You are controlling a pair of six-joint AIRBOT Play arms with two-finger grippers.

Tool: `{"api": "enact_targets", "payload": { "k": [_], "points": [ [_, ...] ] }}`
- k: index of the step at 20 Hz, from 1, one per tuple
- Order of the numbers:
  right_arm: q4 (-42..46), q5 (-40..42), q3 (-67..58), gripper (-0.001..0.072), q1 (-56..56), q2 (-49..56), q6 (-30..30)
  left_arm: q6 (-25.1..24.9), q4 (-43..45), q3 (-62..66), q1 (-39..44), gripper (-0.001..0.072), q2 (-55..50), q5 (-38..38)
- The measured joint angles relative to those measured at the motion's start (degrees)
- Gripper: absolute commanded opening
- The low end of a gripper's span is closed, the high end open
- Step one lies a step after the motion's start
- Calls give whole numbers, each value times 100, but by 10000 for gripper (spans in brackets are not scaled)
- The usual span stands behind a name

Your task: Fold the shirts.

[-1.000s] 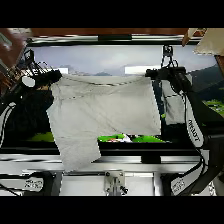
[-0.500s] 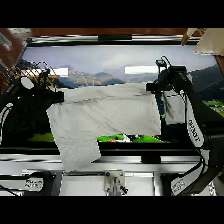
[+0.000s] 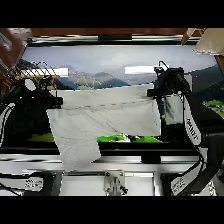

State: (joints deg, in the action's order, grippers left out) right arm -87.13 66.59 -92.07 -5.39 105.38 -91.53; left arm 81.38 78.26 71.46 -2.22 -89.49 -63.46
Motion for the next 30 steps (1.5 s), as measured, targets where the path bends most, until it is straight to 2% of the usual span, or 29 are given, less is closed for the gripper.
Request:
{"api": "enact_targets", "payload": {
  "k": [1, 2, 3, 4, 6, 7, 10, 12, 14, 17, 21, 25, 30],
  "points": [
    [7, -2, 2, 145, 0, 7, -2, 55, 2, 0, 2, 44, -26, -24],
    [-13, -4, 2, 365, 0, 11, -2, 90, 9, 0, 15, 152, -50, -44],
    [-61, -11, 0, 467, 2, 13, -2, 118, 11, 0, 35, 383, -66, -63],
    [-96, 0, 2, 467, 7, 11, -24, 155, 44, 15, 50, 476, -72, -142],
    [-162, 164, 2, 467, 7, -74, -92, 229, 35, 96, 22, 468, -81, -378],
    [-162, 308, 2, 467, 15, -151, -190, 249, 26, 140, -11, 448, -74, -621],
    [-205, 973, 33, 467, 326, -442, -492, 295, -2, 79, -216, 449, 184, -1519],
    [-684, 1432, 229, 472, 739, -734, -623, 315, -177, -369, -369, 531, 684, -1882],
    [-1246, 1700, 658, 472, 1169, -1172, -785, 334, -372, -1196, -555, 541, 1390, -2090],
    [-1731, 1790, 1526, 472, 1676, -1963, -1040, 323, -603, -2640, -946, 538, 2535, -2065],
    [-1993, 1582, 2413, 472, 1958, -2752, -1222, -79, -1266, -4024, -1486, 541, 3606, -1639],
    [-2173, 1467, 2741, 472, 2037, -3032, -1263, -317, -1547, -4568, -1657, 542, 3718, -1235],
    [-2262, 1335, 2841, 473, 2065, -3121, -1244, -470, -1687, -4741, -1504, 541, 3283, -769]
  ]
}}
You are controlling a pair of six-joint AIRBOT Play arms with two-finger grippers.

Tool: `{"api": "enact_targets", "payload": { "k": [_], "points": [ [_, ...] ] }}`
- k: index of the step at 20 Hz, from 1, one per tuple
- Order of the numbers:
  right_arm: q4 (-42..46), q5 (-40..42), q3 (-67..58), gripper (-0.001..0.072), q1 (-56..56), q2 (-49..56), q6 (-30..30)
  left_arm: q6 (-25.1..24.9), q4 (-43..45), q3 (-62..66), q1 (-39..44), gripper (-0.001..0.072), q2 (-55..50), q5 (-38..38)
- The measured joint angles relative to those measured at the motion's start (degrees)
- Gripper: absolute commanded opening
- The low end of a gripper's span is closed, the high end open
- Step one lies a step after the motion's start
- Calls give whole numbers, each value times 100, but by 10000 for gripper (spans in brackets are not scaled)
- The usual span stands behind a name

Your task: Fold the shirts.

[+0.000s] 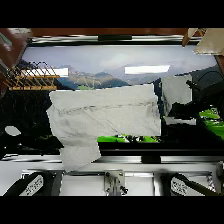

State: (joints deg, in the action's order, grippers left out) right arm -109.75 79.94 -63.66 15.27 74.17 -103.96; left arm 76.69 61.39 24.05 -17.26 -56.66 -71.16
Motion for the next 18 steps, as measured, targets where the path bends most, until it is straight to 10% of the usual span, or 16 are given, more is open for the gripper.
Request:
{"api": "enact_targets", "payload": {
  "k": [2, 7, 18],
  "points": [
    [-17, 0, 24, 666, -2, -7, 26, -20, -192, -15, 133, 521, -146, 144],
    [-28, -44, 542, 666, -136, 68, 85, -179, -651, -37, 459, 42, -420, 780],
    [59, -695, 1316, 665, -658, 586, 129, -448, -992, 334, 544, 42, -437, 356]
  ]
}}
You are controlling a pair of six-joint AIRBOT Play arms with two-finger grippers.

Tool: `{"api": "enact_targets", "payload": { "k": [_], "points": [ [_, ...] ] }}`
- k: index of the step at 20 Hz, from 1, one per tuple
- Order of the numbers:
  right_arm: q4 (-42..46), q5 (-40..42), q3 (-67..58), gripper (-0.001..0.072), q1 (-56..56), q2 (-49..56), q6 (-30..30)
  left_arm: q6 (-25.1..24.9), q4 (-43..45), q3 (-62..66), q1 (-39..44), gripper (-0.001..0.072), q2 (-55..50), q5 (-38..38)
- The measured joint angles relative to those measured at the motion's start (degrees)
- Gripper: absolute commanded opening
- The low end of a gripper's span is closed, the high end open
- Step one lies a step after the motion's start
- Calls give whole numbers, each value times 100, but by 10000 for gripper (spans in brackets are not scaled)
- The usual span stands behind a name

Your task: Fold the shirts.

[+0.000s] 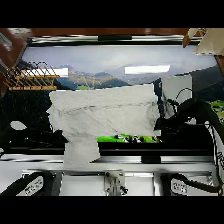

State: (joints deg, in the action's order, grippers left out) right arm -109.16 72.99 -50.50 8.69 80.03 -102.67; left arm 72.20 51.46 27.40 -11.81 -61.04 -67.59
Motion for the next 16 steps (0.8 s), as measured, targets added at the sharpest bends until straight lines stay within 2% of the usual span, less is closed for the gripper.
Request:
{"api": "enact_targets", "payload": {
  "k": [1, 2, 3, 4, 5, 9, 13, 16],
  "points": [
    [-22, 15, 0, 618, -9, 81, 31, -2, -26, 63, 0, 42, -2, -15],
    [-72, 59, 0, 507, -13, 153, 55, -7, -48, 118, 0, 42, 0, -28],
    [-146, 55, 4, 370, -17, 229, 96, -9, -74, 173, 0, 42, 0, -33],
    [-212, -28, 22, 178, -22, 278, 109, -15, -92, 223, 0, 41, 0, -44],
    [-258, -160, 26, 78, -28, 317, 133, -33, -111, 275, 0, 41, 0, -46],
    [-511, -579, -11, 77, -26, 98, -28, -275, -140, 769, 4, 40, 4, -92],
    [-750, -975, -385, 76, -52, -389, -356, -544, -155, 1930, 2, 39, -57, -98],
    [-756, -1491, -925, 76, -267, -374, -402, -562, -160, 2909, 4, 40, -420, -81]
  ]
}}
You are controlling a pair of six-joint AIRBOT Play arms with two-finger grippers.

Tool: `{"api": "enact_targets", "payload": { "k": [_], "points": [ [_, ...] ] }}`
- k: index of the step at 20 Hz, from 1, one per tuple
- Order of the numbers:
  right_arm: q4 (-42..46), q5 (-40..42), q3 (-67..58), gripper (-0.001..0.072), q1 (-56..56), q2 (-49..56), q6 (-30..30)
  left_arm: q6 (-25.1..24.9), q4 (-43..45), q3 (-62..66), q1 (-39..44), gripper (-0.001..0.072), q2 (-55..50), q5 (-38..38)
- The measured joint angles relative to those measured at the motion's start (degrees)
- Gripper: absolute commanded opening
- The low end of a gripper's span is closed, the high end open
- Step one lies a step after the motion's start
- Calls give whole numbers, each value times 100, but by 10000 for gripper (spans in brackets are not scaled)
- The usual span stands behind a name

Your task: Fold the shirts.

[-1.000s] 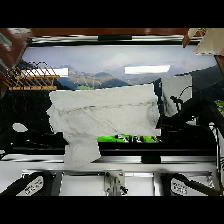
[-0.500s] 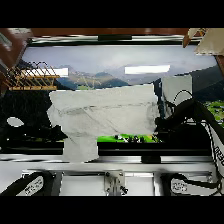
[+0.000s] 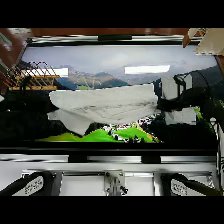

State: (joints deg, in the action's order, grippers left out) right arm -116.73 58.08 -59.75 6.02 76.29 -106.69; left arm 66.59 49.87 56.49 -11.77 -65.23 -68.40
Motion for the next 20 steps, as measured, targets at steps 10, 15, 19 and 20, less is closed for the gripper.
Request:
{"api": "enact_targets", "payload": {
  "k": [10, 15, 19, 20],
  "points": [
    [603, -1062, -2269, 77, -570, 1810, 861, 675, 0, 2164, -94, 39, -2280, 297],
    [846, -1102, -2507, 77, -599, 2371, 1163, 953, 0, 2312, -114, 41, -2979, 658],
    [890, -927, -2549, 516, -599, 2594, 1471, 1189, -157, 2343, -13, 405, -3305, 968],
    [894, -881, -2553, 618, -599, 2608, 1502, 1204, -205, 2347, 9, 474, -3348, 977]
  ]
}}
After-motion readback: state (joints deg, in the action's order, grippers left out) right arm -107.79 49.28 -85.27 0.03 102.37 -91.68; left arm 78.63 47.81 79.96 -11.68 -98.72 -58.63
